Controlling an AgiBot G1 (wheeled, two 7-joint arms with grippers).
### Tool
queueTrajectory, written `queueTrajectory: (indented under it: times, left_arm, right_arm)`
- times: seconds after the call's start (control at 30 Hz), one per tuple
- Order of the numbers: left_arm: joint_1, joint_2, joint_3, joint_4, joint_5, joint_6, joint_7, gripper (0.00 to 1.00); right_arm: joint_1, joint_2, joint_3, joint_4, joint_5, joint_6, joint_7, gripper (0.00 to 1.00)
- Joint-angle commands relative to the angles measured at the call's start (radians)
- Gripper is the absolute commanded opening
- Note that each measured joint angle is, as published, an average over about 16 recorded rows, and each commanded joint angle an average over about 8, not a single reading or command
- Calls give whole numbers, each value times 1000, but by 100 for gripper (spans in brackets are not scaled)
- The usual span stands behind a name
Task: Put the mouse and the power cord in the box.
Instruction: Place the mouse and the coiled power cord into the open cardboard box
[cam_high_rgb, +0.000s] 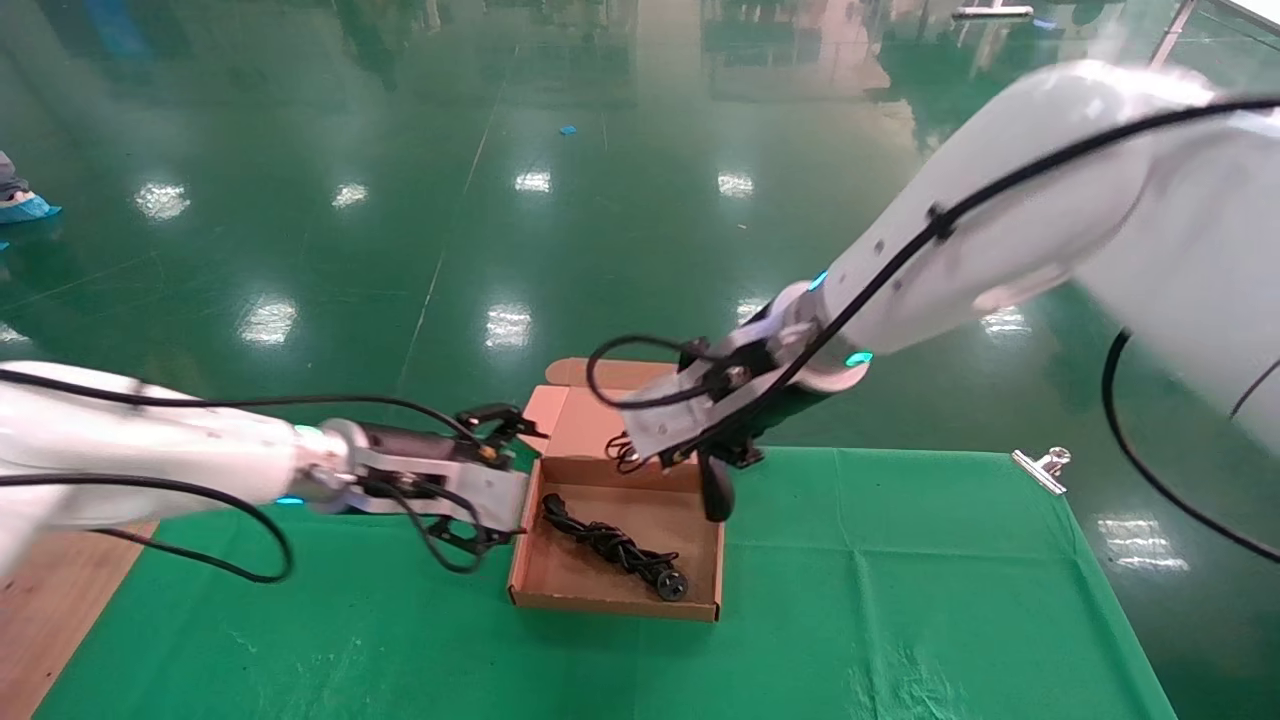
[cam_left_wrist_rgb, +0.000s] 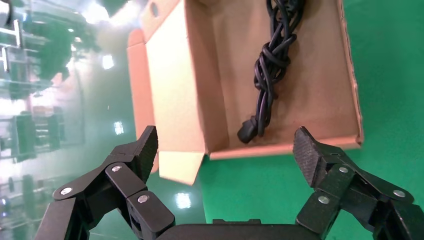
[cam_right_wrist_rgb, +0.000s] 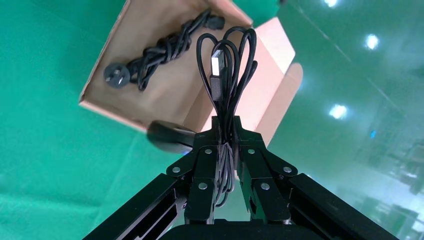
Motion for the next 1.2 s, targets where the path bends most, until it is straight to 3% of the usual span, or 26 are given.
queueTrajectory:
  times: [0.03,0.2,0.33,0.77,0.83,1.0,1.07,1.2]
  left_arm:
    - [-11,-31,-17,8,-26,39,22,100]
    - [-15,-101,-55,1,-88,126,44,100]
    - [-8,-143,-81,3,-130,175,46,100]
    - [43,-147,-117,91,-194,212,81,100]
    - [49,-142,-124,109,-205,215,86,100]
    - [57,-137,-141,144,-232,230,98,100]
    - [57,-136,-143,152,-236,234,103,100]
    - [57,-135,-145,160,-240,238,105,100]
  right_arm:
    - [-13,-3,-10,15,0,31,1,0]
    - [-82,-4,-32,43,-9,198,5,0]
    - [-135,-5,-59,52,-18,287,9,0]
    - [-243,-6,-138,41,-31,375,20,2]
    - [-252,-6,-145,38,-33,383,22,17]
    - [-270,-5,-151,31,-25,397,36,79]
    - [-276,-5,-150,30,-18,400,43,98]
    - [-283,-5,-149,29,-9,403,48,100]
